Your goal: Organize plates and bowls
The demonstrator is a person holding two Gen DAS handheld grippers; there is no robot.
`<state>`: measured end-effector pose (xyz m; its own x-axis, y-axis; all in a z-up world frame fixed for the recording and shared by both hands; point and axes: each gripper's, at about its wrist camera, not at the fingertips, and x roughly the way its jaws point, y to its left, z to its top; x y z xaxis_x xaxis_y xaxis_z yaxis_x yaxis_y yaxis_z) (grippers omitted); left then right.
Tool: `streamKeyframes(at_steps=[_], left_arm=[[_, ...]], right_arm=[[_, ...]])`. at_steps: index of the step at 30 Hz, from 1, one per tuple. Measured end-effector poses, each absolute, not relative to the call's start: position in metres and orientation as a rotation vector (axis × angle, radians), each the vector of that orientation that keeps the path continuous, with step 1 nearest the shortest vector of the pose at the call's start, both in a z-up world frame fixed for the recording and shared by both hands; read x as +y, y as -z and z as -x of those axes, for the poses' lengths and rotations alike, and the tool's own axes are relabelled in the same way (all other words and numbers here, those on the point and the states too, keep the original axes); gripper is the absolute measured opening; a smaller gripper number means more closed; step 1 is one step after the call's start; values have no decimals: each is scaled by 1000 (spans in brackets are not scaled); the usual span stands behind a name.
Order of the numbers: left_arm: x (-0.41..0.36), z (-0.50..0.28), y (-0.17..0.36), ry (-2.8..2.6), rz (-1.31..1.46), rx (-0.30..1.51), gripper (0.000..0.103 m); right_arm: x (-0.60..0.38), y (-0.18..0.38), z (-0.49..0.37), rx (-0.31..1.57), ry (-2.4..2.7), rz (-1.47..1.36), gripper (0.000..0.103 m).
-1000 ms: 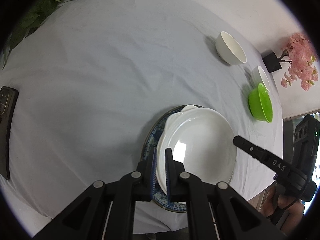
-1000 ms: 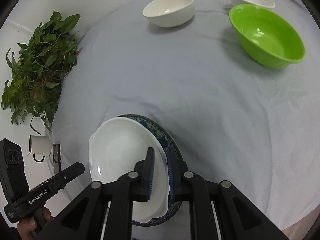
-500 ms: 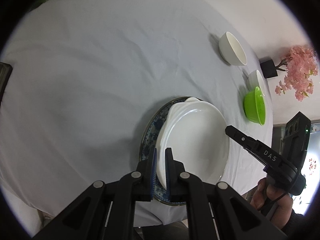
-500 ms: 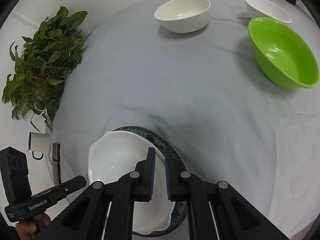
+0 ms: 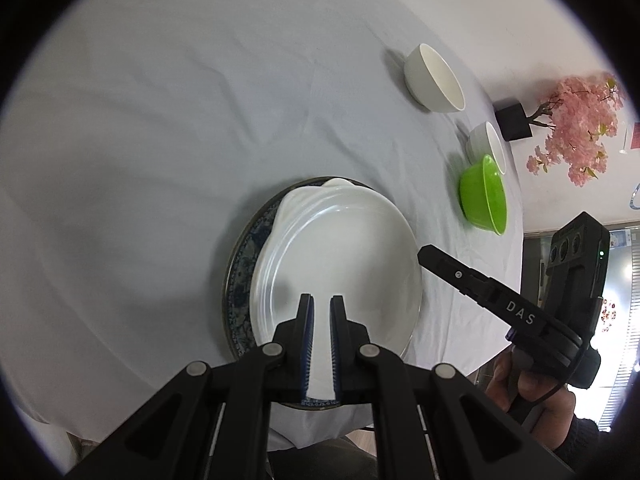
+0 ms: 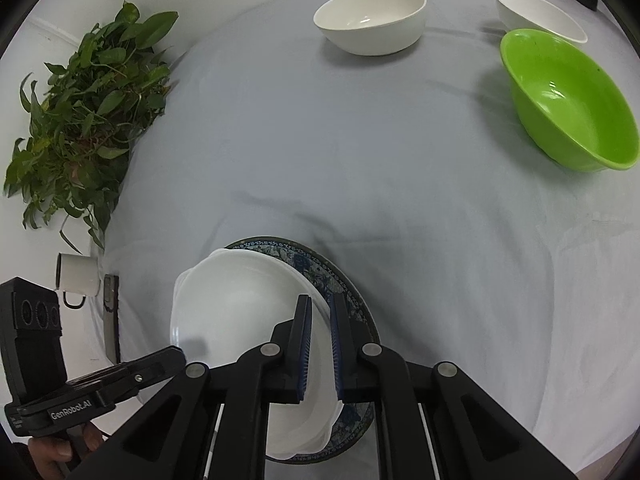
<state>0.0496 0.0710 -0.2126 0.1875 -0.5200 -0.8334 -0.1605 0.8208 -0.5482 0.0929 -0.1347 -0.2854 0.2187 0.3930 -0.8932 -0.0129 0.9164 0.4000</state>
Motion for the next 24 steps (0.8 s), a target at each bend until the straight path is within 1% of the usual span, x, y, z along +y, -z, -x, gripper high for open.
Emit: streamKeyframes(at_steps=[8, 14, 15, 16, 17, 18, 20, 22, 23, 24], left_arm=[[63, -53, 211, 280, 554, 1393, 6], [88, -43, 198, 172, 552, 1374, 6], [94, -41, 194, 157, 550, 1366, 7], [99, -41, 193, 146, 546, 1365, 7], [102, -40, 192, 136, 540, 1370, 9], [105, -40, 192, 134, 535, 1382, 11], [109, -41, 197, 153, 556, 1413, 27], [112, -40, 202, 185, 622, 1423, 35], [113, -39, 204, 205, 658, 1425, 39], [112, -39, 205, 226, 676, 1424, 41]], right_arm=[[-135, 282, -94, 1325, -307, -279, 10], [-133, 285, -102, 1333, -322, -305, 10], [-133, 285, -102, 1336, -326, -307, 12], [-133, 285, -102, 1339, -332, -308, 14], [-134, 286, -102, 1341, -340, -310, 23], [-135, 285, -102, 1340, -347, -315, 36], [-135, 284, -100, 1330, -362, -324, 48], [-134, 282, -98, 1328, -387, -313, 50], [-133, 281, -97, 1328, -402, -302, 53], [-132, 281, -95, 1329, -414, -293, 60]])
